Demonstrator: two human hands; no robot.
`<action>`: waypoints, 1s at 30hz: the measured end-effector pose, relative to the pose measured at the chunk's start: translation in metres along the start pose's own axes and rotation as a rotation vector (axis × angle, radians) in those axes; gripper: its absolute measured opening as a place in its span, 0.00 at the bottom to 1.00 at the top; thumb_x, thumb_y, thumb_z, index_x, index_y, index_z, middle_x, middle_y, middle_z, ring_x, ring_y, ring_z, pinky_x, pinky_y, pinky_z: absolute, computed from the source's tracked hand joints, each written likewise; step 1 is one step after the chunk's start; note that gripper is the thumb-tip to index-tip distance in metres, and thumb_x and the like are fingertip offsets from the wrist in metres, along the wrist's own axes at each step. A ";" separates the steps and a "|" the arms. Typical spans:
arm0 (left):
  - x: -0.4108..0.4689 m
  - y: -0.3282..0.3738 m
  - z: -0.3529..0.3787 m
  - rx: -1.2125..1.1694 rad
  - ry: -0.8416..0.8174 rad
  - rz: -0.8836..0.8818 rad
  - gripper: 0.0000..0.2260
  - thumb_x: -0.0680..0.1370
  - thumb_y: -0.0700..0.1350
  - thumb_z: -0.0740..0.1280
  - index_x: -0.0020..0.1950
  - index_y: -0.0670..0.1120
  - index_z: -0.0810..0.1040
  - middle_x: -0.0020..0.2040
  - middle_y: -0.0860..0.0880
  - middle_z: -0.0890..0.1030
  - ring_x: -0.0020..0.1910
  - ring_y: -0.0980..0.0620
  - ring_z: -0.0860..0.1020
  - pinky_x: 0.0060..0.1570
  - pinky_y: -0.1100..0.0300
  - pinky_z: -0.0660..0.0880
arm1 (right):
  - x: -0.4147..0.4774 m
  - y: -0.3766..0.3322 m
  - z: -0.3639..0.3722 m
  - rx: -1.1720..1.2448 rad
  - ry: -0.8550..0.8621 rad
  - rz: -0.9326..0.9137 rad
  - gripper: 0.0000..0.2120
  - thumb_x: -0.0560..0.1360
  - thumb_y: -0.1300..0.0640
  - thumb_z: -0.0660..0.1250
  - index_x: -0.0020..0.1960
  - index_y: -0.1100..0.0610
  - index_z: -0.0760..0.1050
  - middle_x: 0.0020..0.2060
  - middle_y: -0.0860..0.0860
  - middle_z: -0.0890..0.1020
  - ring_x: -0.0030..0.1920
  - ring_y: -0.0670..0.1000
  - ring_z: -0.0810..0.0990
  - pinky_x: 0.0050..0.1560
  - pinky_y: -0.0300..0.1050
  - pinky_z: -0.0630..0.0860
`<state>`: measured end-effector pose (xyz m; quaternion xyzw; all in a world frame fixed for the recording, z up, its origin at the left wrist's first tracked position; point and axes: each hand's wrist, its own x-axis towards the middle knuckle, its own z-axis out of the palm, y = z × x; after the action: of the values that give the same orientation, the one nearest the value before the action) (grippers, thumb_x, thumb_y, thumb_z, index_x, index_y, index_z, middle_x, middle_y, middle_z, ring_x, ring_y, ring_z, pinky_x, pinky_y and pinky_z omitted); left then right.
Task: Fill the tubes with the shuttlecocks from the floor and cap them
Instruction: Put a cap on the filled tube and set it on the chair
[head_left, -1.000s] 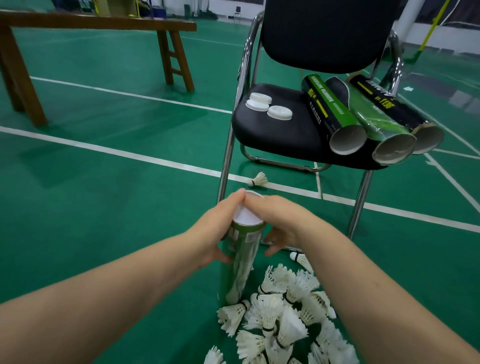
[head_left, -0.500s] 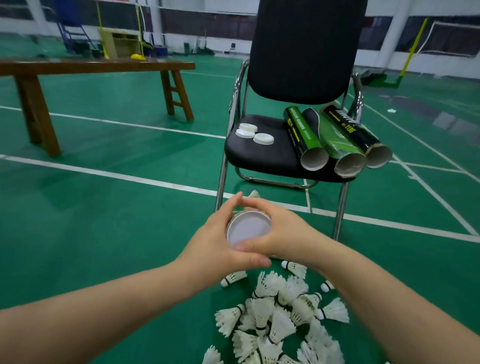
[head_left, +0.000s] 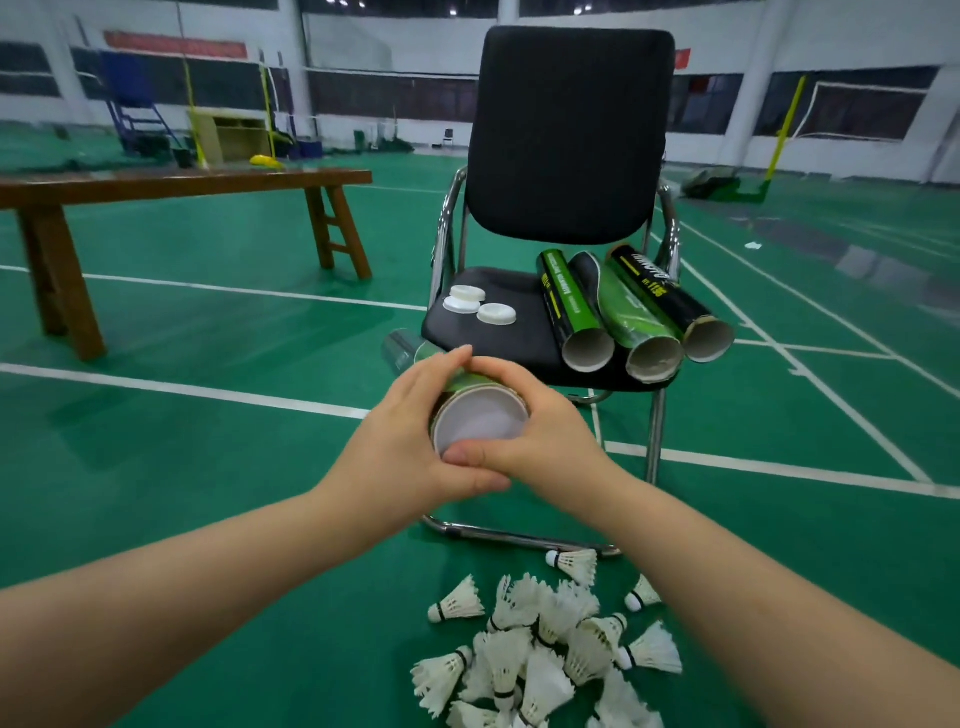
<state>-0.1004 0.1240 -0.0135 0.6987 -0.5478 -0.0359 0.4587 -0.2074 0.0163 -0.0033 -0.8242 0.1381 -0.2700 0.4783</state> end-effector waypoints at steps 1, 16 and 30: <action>0.005 0.000 0.000 0.017 0.006 0.012 0.45 0.53 0.57 0.79 0.63 0.69 0.58 0.63 0.62 0.68 0.59 0.68 0.68 0.60 0.71 0.65 | 0.003 0.000 -0.003 0.011 0.003 -0.007 0.32 0.61 0.59 0.80 0.58 0.41 0.70 0.52 0.40 0.78 0.53 0.40 0.76 0.54 0.31 0.72; 0.105 -0.008 0.017 0.164 0.040 0.319 0.44 0.60 0.53 0.78 0.70 0.57 0.57 0.71 0.48 0.62 0.66 0.59 0.62 0.60 0.82 0.54 | 0.068 0.021 -0.052 -0.105 0.191 -0.274 0.33 0.61 0.57 0.78 0.63 0.52 0.69 0.65 0.50 0.72 0.65 0.48 0.70 0.67 0.41 0.67; 0.187 -0.068 0.097 0.112 -0.020 0.317 0.46 0.60 0.46 0.80 0.68 0.61 0.54 0.71 0.54 0.60 0.66 0.61 0.59 0.59 0.83 0.52 | 0.129 0.101 -0.094 -0.440 0.209 -0.274 0.28 0.62 0.60 0.76 0.58 0.62 0.70 0.55 0.51 0.70 0.55 0.44 0.69 0.56 0.25 0.64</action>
<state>-0.0303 -0.0854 -0.0308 0.6279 -0.6566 0.0606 0.4134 -0.1536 -0.1646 -0.0128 -0.8869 0.1293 -0.3793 0.2297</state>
